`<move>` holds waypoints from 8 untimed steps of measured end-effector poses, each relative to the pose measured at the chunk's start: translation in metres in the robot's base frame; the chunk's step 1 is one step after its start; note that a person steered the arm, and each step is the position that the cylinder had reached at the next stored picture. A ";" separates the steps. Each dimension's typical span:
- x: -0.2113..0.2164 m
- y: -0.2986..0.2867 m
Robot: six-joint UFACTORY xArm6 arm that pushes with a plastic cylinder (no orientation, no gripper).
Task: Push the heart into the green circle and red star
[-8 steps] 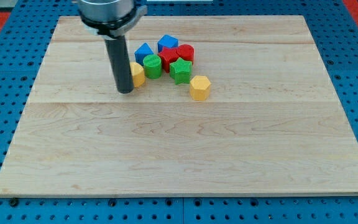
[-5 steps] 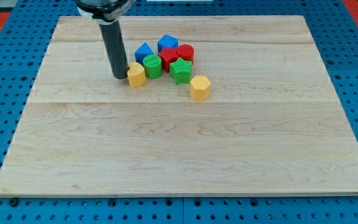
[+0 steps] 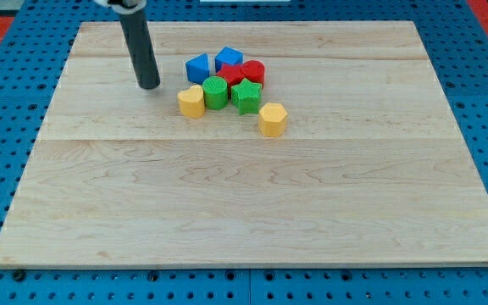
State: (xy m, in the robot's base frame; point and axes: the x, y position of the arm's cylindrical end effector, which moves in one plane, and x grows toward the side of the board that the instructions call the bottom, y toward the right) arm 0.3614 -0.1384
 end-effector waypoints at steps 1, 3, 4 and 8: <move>0.062 0.053; 0.047 0.062; 0.036 0.013; 0.011 0.051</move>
